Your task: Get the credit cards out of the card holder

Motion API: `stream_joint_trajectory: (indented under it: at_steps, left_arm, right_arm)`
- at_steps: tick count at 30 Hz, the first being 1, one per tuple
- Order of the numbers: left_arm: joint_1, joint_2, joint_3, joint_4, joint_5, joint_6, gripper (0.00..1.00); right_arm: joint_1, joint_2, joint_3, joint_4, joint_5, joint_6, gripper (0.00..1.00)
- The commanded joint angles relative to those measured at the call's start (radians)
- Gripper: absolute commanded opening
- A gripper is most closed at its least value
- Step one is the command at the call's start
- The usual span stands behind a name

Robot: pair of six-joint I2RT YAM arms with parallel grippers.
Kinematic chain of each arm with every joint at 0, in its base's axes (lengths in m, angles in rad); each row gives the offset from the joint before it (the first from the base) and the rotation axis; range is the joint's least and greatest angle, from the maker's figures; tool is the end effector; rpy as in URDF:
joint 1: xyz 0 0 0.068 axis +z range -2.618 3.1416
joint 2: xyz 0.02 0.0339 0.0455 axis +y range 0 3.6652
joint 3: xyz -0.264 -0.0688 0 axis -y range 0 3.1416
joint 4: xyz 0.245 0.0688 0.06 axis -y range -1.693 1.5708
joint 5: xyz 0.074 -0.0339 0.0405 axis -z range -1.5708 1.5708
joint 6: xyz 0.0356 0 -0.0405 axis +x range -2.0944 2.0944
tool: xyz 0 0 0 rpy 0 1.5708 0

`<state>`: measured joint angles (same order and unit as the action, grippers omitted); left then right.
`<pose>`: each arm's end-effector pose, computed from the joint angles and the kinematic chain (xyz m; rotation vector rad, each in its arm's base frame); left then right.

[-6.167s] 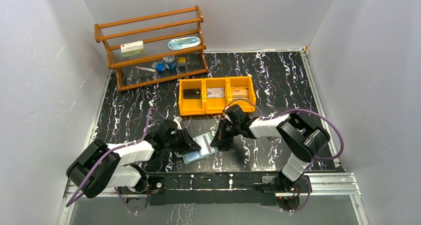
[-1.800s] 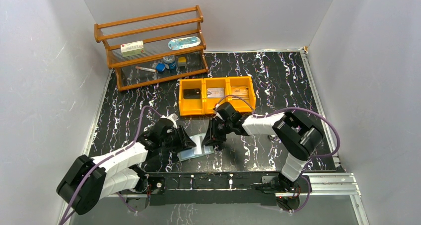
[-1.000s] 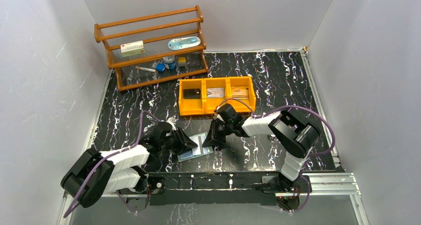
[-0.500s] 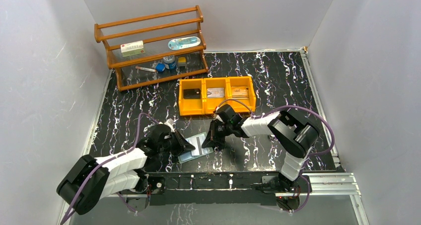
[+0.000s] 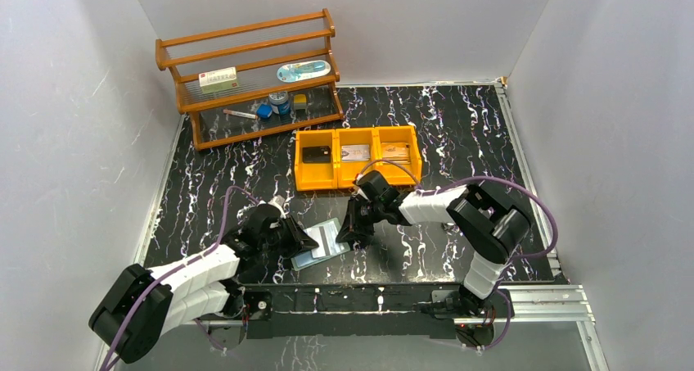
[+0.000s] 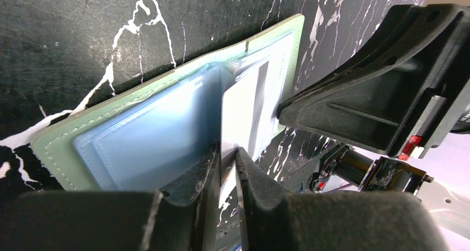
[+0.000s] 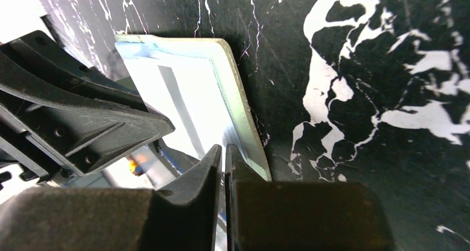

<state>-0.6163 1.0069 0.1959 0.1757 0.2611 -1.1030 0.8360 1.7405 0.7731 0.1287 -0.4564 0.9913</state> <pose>0.1403 -0.1106 0.1360 -0.4360 2.4356 -1.1564 0.2055 0.2508 0.1272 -0.0311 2.7879 1.2368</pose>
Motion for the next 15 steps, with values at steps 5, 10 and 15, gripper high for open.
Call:
stream_joint_trajectory:
  at_steps: [5, 10, 15]
  left_arm:
    - [0.003, 0.009, 0.028, -0.065, -0.013, 0.031, 0.15]
    - [0.004, 0.013, 0.028, -0.064, -0.011, 0.033, 0.15]
    - [0.004, 0.005, 0.033, -0.074, -0.012, 0.035, 0.17]
  right_arm:
    - [0.064, -0.05, 0.162, -0.206, 0.153, -0.179, 0.19]
    - [0.086, -0.006, 0.186, -0.191, 0.138, -0.17, 0.18]
    - [0.104, 0.077, 0.216, -0.286, 0.19, -0.197, 0.18]
